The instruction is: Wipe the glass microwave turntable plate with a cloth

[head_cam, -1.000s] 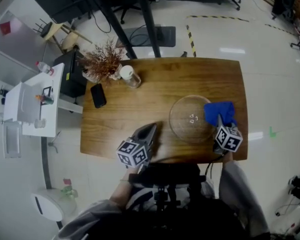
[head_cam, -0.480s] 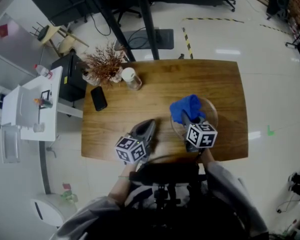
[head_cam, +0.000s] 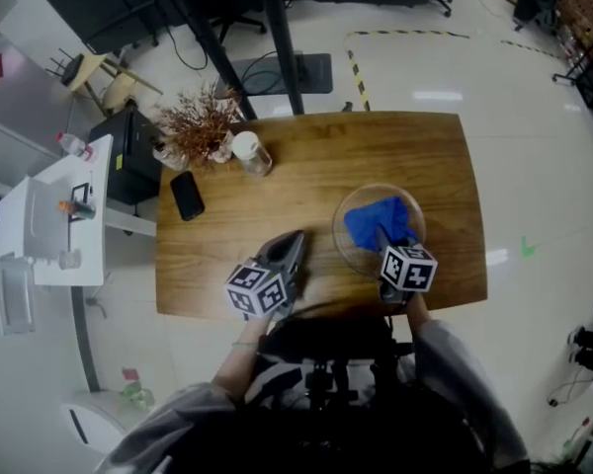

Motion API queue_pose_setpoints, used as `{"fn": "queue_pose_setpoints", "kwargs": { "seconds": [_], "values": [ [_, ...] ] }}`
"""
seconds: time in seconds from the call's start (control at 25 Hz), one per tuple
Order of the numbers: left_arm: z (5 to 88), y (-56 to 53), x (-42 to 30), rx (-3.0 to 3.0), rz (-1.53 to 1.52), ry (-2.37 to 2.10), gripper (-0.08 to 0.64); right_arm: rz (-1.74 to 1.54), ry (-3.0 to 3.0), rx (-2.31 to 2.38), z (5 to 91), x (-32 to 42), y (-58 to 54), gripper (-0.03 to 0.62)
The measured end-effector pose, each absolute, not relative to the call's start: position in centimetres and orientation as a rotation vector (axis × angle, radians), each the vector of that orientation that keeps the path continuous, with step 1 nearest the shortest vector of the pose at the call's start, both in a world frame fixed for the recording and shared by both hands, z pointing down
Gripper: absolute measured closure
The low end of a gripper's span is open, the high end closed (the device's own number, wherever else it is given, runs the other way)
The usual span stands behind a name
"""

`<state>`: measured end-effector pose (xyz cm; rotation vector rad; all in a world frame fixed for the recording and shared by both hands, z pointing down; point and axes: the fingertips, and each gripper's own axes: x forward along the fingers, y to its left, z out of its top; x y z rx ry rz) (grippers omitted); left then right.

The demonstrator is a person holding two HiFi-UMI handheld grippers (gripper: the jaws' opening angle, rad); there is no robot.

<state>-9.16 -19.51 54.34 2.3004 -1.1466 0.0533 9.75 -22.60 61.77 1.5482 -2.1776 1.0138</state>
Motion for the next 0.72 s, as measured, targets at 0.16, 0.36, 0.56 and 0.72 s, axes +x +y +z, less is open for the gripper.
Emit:
{"fn": "queue_pose_setpoints", "kwargs": {
  "seconds": [0.16, 0.36, 0.56, 0.72],
  "values": [
    [54.5, -19.5, -7.7, 2.317, 0.064, -1.097, 0.56, 1.018, -2.076, 1.684, 61.6, 15.5, -21.3, 0.514],
    [54.8, -19.5, -6.3, 2.331, 0.081, -1.045, 0.56, 1.013, -1.958, 1.811, 61.5, 21.5, -19.3, 0.514],
    [55.0, -19.3, -5.1, 2.337, 0.098, -1.009, 0.56, 1.032, -1.911, 1.861, 61.5, 23.6, -17.9, 0.514],
    [55.0, -19.1, -4.5, 2.339, 0.106, -0.994, 0.56, 1.078, -2.012, 1.853, 59.4, 21.0, -18.3, 0.514]
  ]
}}
